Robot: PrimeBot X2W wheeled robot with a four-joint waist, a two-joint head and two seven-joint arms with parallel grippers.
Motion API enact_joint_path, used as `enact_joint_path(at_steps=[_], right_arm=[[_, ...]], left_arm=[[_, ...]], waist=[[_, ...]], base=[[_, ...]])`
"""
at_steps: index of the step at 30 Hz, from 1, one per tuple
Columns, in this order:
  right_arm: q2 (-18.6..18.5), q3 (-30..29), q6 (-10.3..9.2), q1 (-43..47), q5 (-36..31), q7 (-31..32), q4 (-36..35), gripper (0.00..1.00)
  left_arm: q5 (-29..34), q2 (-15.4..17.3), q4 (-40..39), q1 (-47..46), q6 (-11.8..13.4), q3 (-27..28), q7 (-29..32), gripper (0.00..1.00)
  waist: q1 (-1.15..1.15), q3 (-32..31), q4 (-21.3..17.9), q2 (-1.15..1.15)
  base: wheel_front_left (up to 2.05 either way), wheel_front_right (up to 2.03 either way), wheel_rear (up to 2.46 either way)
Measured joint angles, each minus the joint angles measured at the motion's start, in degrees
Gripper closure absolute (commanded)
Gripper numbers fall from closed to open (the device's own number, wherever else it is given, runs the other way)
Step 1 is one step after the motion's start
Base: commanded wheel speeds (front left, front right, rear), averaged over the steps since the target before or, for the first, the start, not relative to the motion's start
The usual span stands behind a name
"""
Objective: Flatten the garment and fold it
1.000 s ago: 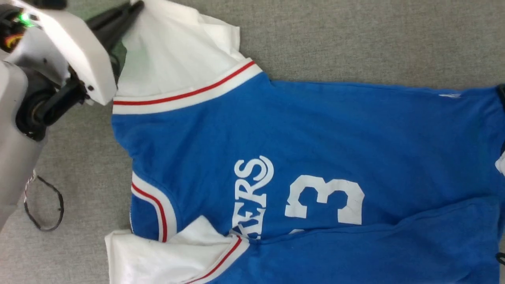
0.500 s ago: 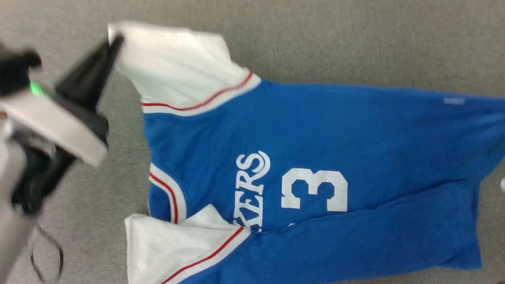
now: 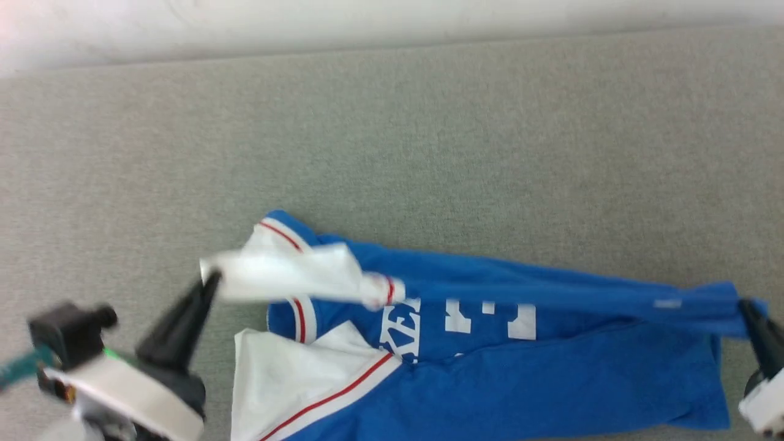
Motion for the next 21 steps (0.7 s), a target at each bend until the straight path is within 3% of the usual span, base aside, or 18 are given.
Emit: enact_joint_path(at_steps=[10,11,12,13,14,19,21], right_arm=[[0.2,2.3,-0.01,4.6,-0.6,-2.3,5.6,1.0],[0.0,2.6,-0.01,4.9,-0.9,-2.2,6.1,0.77],[-0.1,2.9,-0.01,5.1,-1.2,-2.2,6.5,0.0],[-0.1,3.1,-0.01,5.2,-1.2,-2.2,6.9,0.0],[-0.1,3.2,-0.01,5.2,-1.2,-2.3,7.2,0.0],[-0.1,3.7,-0.01,4.8,-0.5,-1.9,6.6,0.0],[-0.1,3.4,-0.01,4.3,0.3,-1.2,5.1,0.0]], left_arm=[[-0.4,-3.2,4.7,6.4,1.0,-5.0,0.1,1.0],[-0.4,-3.4,5.4,6.4,1.0,-5.4,0.6,1.0],[-0.4,-3.8,6.2,6.3,1.0,-5.7,0.8,0.29],[-0.3,-4.3,6.7,6.3,1.0,-5.9,0.8,0.29],[-0.3,-4.8,7.2,6.1,1.0,-6.0,0.8,0.0],[0.0,-6.8,7.3,5.6,2.1,-4.6,-0.7,0.0],[0.3,-7.6,6.3,5.6,3.9,-1.7,-2.0,0.0]], waist=[[0.01,-4.0,0.4,0.0],[0.01,-4.3,0.4,0.0],[0.01,-4.6,0.3,0.0],[0.01,-4.8,0.3,0.0],[0.01,-5.1,0.3,0.0],[0.02,-5.8,-0.2,0.0],[0.02,-5.9,-0.3,0.0]], base=[[0.0,0.0,0.0],[0.0,0.0,0.0],[0.0,0.0,0.0],[0.0,0.0,0.0],[0.0,0.0,0.0],[0.0,0.0,0.0],[0.0,0.0,0.0]])
